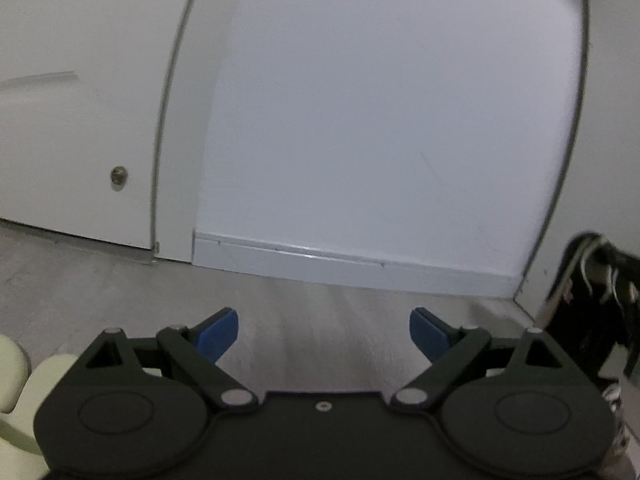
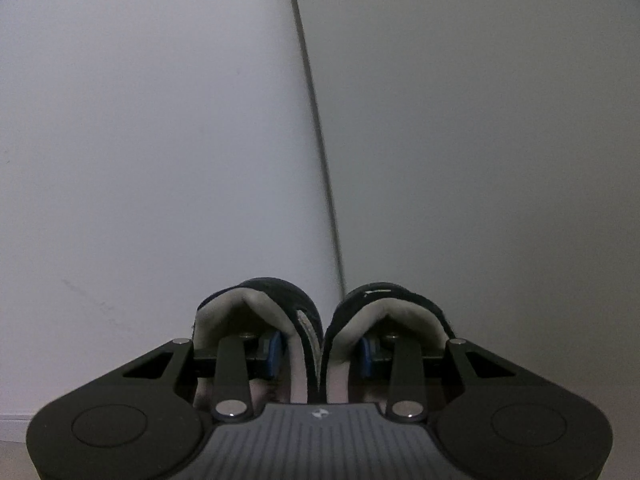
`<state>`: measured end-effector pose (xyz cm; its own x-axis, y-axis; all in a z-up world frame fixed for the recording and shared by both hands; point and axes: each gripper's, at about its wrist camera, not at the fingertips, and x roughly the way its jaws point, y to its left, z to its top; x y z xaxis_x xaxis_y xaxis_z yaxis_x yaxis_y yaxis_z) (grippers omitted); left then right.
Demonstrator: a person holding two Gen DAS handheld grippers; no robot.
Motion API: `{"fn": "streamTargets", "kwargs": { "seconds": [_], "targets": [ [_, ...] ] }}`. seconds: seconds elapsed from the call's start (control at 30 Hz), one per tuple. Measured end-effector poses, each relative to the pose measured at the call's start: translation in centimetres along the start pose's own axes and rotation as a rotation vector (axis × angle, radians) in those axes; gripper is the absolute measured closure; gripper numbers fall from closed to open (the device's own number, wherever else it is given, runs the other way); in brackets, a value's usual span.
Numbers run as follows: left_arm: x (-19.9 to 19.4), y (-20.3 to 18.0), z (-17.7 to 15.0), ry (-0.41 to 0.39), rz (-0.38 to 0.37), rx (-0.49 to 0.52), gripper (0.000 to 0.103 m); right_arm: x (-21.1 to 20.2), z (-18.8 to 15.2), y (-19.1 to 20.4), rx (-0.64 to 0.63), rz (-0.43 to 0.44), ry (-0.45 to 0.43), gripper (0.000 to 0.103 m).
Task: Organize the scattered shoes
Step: 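Carry the black Puma sneakers with the right tool toward the wall corner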
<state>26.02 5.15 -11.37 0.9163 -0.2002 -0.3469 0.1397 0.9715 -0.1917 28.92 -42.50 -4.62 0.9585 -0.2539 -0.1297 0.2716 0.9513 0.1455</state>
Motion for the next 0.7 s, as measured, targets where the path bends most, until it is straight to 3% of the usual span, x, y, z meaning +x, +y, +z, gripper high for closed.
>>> {"fn": "streamTargets", "kwargs": {
  "seconds": [0.2,0.43,0.57,0.7],
  "targets": [
    [0.4,0.0,-0.7,0.034,-0.065,-0.039,0.009,3.9,-0.3,0.8,-0.056,0.065,0.049,0.064],
    [1.3,-0.9,-2.9,0.107,-0.071,0.048,0.009,11.3,-1.6,0.6,-0.106,0.103,0.129,0.064],
    [2.2,0.1,-3.9,0.226,-0.113,-0.183,0.009,16.4,-2.3,-0.2,-0.093,0.115,0.258,0.064],
    [4.2,0.8,-4.8,0.309,-0.061,-0.210,0.010,21.0,-3.6,-1.2,-0.041,0.107,0.385,0.064]
  ]
}}
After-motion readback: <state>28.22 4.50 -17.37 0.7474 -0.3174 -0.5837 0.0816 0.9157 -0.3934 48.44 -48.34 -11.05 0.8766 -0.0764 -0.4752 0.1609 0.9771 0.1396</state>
